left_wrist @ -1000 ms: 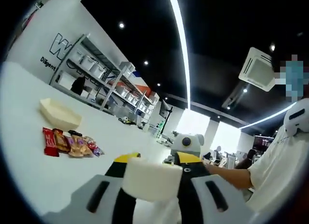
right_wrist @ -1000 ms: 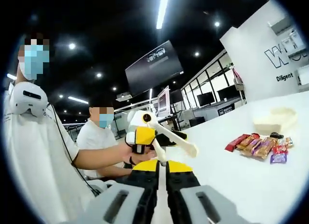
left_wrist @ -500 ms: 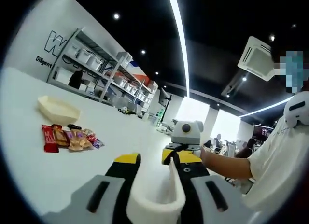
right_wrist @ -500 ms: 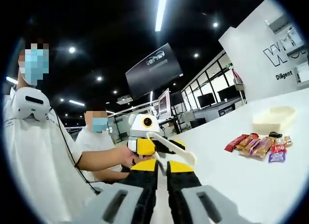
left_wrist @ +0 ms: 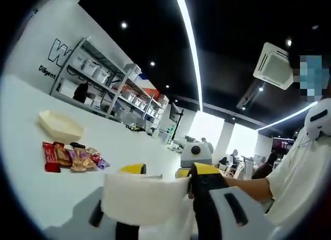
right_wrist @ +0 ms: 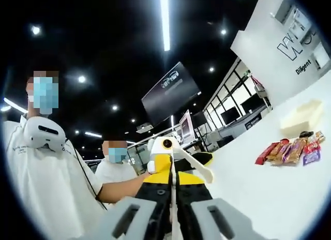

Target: Place the target food into the container with the food tongs after gripping and lifting it, then release it inside without dropping or visibly crushing the food.

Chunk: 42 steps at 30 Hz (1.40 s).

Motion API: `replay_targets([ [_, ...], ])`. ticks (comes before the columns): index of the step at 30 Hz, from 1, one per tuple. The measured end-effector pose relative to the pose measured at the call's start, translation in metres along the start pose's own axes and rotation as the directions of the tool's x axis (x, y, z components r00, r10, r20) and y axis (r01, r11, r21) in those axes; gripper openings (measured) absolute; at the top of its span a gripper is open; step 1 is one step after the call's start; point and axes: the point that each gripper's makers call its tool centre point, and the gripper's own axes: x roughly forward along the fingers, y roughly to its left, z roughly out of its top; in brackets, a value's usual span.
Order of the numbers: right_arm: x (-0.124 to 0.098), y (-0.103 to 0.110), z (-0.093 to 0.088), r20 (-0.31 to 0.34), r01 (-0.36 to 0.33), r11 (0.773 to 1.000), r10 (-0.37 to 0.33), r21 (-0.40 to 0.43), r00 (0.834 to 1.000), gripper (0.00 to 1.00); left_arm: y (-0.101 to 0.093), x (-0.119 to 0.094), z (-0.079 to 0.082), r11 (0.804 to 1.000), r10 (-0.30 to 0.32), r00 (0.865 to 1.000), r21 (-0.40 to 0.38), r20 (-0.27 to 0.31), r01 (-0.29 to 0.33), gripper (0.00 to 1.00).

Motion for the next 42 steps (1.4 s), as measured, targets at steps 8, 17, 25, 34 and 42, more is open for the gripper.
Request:
replay_targets([
  [8, 0.003, 0.001, 0.002, 0.043, -0.014, 1.0, 0.014, 0.005, 0.999, 0.0, -0.003, 0.004, 0.001, 1.0, -0.003, 1.0, -0.024, 0.01, 0.003, 0.32],
  [17, -0.001, 0.0, -0.02, -0.11, 0.006, 0.998, -0.013, -0.066, 0.994, 0.0, -0.007, 0.0, -0.018, 0.999, -0.036, 0.993, -0.024, -0.115, 0.033, 0.29],
  [25, 0.001, -0.004, -0.047, -0.288, 0.017, 0.997, -0.037, -0.073, 0.957, 0.0, -0.005, -0.001, -0.027, 1.0, -0.023, 0.984, 0.005, -0.176, 0.025, 0.29],
  [34, 0.012, -0.002, -0.042, -0.178, -0.02, 0.994, 0.0, -0.11, 0.984, 0.0, -0.001, 0.002, -0.011, 1.0, 0.002, 0.993, 0.008, -0.12, -0.001, 0.32],
  [42, 0.014, 0.002, -0.036, -0.129, -0.045, 0.994, 0.033, -0.099, 0.991, 0.0, -0.003, 0.0, -0.007, 1.0, 0.002, 0.996, 0.015, -0.09, 0.0, 0.33],
])
